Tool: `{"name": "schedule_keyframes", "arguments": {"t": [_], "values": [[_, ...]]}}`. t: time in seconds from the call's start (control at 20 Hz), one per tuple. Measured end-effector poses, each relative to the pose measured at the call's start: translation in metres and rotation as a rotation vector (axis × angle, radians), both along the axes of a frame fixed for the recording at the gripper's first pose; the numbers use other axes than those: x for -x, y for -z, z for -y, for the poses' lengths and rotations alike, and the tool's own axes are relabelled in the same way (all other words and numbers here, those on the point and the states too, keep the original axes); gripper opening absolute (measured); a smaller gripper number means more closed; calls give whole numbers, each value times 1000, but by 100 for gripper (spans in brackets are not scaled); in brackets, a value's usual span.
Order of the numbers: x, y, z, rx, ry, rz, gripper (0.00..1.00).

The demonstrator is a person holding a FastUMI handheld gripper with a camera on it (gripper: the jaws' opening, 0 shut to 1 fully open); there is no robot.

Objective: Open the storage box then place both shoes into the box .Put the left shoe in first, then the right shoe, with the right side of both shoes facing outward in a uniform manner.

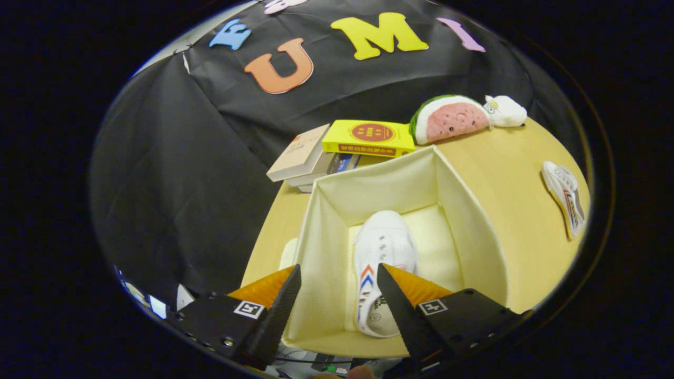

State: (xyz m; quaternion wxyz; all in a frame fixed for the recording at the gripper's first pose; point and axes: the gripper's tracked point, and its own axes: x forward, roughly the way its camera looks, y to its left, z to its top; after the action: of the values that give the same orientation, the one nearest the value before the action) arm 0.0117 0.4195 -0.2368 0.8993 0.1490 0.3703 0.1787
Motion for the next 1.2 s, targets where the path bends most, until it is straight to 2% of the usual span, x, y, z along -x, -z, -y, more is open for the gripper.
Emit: {"name": "schedule_keyframes", "arguments": {"t": [0.4,0.5,0.65,1.0,1.2], "values": [[6,-72,75,131,-44,274,90],[12,-96,102,132,-56,345,90],[11,-124,153,121,-33,426,90],[10,-134,316,257,77,482,90],[10,-111,396,320,107,456,90]]}}
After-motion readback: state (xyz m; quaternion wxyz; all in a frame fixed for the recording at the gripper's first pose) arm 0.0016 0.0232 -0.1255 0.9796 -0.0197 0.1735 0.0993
